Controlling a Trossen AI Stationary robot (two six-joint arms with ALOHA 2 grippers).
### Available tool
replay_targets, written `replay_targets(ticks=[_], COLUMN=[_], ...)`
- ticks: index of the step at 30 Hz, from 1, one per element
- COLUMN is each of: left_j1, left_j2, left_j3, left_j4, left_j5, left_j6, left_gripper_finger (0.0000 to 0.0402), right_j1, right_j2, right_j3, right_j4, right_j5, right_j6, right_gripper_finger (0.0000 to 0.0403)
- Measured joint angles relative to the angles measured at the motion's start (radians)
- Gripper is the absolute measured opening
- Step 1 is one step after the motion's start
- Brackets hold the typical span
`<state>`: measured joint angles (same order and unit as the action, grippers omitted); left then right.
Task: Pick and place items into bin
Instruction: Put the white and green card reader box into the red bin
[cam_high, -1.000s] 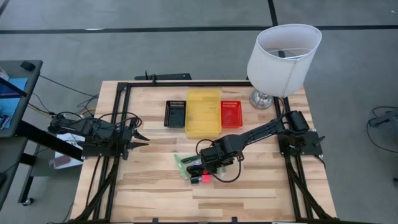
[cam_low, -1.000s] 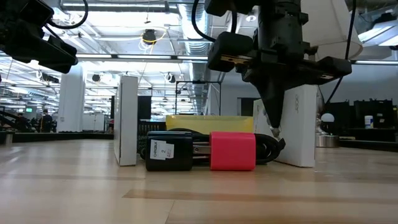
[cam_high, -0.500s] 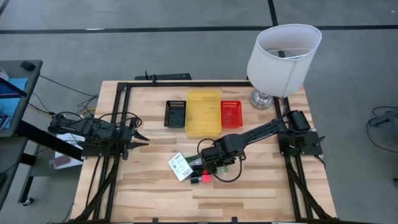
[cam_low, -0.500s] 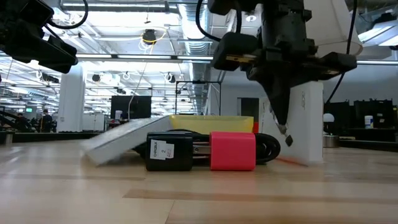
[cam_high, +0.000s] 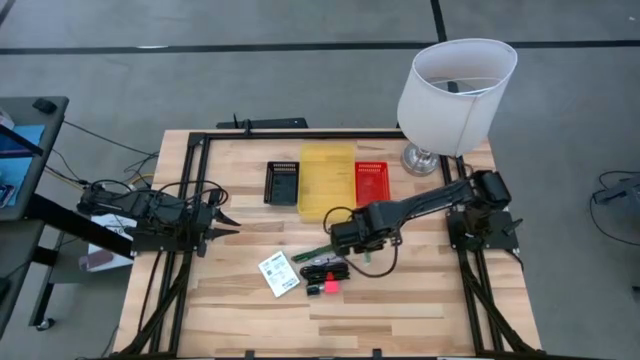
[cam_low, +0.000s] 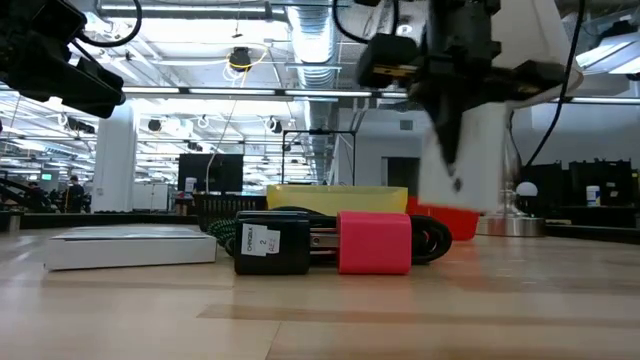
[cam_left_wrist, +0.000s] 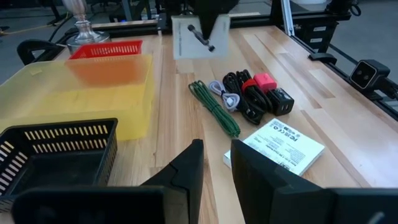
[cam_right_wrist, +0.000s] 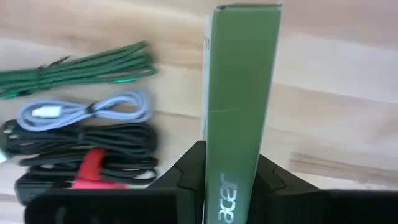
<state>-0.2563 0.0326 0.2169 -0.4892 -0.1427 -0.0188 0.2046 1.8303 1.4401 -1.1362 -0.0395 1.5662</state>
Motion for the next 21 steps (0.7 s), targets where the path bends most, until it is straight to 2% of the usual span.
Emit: replay_targets(ticks=[11,21], left_j1=[0.0,0.0], left_j2=[0.0,0.0], left_j3=[0.0,0.0], left_j4=[0.0,0.001], left_j5=[0.0,0.0], left_j6=[0.0,0.0], left_gripper_finger=[0.0073,0.0073], right_j1=[-0.117,-0.297], right_j2=[-0.148,-0.176], right_j3=[0.001,0.001], right_j4=[-0.081,-0.105], right_j5=[0.129,0.172], right_j6=[-0.07,-0.252], right_gripper_finger=[0.0059,0.0059])
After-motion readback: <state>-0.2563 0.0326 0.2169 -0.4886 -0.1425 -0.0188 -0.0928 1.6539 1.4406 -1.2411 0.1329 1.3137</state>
